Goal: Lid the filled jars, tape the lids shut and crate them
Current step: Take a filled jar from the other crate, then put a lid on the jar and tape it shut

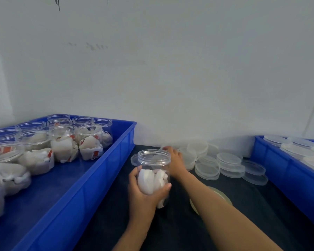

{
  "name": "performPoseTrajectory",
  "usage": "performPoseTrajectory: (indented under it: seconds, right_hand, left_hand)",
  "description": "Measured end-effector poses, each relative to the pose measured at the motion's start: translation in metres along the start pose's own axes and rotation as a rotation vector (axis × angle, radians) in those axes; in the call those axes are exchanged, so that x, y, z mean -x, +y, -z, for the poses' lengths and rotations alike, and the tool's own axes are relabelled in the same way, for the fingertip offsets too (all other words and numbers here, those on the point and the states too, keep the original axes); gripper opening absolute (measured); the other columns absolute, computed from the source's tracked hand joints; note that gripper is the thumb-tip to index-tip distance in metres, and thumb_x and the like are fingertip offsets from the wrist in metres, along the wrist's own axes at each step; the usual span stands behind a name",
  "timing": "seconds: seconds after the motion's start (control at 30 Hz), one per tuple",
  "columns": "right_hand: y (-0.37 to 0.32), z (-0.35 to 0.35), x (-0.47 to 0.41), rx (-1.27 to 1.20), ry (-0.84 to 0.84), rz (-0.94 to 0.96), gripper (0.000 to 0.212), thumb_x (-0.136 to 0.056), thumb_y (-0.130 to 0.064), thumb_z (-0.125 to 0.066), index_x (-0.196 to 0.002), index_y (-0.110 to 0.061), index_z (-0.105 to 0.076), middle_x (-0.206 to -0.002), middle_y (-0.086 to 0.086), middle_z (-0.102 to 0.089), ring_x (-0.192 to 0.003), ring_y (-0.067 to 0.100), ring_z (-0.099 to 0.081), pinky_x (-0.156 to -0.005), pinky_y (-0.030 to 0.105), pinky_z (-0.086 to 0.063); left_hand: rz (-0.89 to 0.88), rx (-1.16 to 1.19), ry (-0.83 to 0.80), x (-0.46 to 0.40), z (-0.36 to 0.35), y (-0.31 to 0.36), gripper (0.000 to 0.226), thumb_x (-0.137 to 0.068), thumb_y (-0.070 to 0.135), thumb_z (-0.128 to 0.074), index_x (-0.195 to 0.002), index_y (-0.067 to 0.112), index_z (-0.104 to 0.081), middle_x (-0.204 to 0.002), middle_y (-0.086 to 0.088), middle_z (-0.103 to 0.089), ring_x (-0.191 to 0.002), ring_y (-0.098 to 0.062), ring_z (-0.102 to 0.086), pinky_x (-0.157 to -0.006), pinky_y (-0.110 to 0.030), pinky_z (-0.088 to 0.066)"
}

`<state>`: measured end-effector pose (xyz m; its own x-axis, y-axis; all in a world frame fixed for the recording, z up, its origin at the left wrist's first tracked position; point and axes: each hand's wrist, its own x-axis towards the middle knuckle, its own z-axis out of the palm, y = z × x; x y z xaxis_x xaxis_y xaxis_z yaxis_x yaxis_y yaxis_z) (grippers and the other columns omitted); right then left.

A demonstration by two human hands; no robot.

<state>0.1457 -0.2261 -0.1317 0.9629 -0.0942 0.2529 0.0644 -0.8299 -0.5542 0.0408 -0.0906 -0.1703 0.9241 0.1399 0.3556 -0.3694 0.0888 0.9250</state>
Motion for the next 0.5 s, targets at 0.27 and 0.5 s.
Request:
performPoseTrajectory:
  seconds: [0.27, 0.5]
  right_hand:
    - [0.005, -0.029, -0.02, 0.409, -0.035, -0.191, 0.048, -0.102, -0.028, -0.036, -0.147, -0.015, -0.025, -0.149, 0.015, -0.031, -0.138, 0.034, -0.025, -0.11, 0.042, -0.022]
    - [-0.01, 0.024, 0.011, -0.394, 0.07, -0.135, 0.057, -0.087, -0.032, -0.069, -0.13, -0.016, -0.037, -0.135, 0.017, -0.037, -0.116, 0.032, -0.048, -0.097, 0.035, -0.045]
  left_hand:
    - [-0.03, -0.049, -0.016, -0.003, -0.004, -0.005, 0.085, -0.051, 0.027, -0.095, -0.115, 0.049, -0.042, -0.121, 0.011, -0.051, -0.114, -0.015, -0.053, -0.095, -0.045, -0.05]
    - [0.044, -0.075, -0.064, -0.001, -0.005, -0.002, 0.087, -0.056, 0.021, -0.092, -0.115, 0.03, -0.029, -0.115, 0.005, -0.047, -0.101, -0.007, -0.053, -0.074, -0.022, -0.047]
